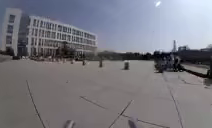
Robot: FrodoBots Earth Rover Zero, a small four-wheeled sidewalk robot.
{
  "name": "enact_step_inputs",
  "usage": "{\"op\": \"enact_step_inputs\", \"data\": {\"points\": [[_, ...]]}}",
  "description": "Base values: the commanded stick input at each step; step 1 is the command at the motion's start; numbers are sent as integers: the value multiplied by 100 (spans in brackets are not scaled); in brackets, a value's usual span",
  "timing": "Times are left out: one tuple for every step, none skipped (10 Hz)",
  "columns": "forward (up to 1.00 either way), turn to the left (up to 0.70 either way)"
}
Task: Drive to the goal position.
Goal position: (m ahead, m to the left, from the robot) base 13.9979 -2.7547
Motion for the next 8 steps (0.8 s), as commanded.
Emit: {"op": "enact_step_inputs", "data": {"points": [[100, 0], [100, -22], [100, -27], [100, -27], [100, -27], [100, -23], [100, 0], [100, 0]]}}
